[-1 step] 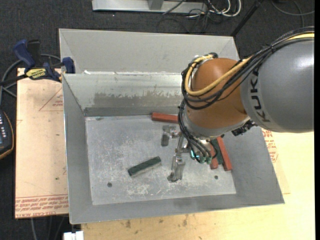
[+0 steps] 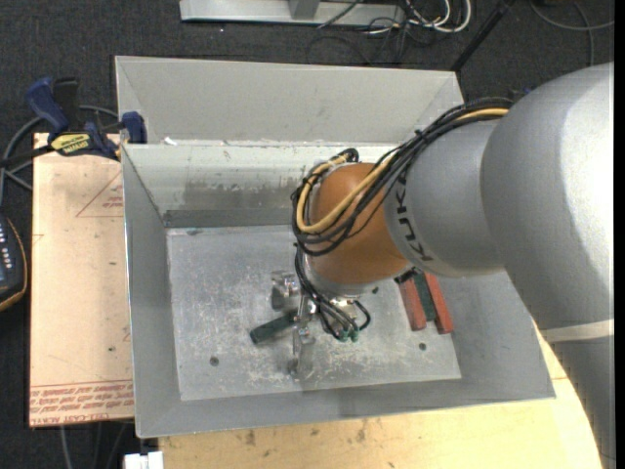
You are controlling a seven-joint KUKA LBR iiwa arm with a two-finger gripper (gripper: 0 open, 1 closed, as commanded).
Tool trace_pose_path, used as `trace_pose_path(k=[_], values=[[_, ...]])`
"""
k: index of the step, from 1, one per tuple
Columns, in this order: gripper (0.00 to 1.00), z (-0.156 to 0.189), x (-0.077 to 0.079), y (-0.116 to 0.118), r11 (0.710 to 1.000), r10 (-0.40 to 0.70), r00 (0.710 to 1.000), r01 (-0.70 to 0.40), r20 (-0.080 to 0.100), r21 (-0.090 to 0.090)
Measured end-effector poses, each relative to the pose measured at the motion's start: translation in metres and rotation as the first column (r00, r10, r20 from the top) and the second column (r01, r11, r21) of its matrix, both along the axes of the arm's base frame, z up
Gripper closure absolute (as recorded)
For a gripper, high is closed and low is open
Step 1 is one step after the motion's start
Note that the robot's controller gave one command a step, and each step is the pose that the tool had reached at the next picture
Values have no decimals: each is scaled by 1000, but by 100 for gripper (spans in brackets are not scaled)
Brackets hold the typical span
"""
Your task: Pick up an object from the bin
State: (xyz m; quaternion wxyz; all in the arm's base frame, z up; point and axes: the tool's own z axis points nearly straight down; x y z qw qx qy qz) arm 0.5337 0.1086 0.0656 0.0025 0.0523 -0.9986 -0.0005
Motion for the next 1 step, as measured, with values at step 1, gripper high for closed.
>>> trace_pose_path(k=[1], values=[[0,36,4,3,1000,11,1000,-11,9,1]])
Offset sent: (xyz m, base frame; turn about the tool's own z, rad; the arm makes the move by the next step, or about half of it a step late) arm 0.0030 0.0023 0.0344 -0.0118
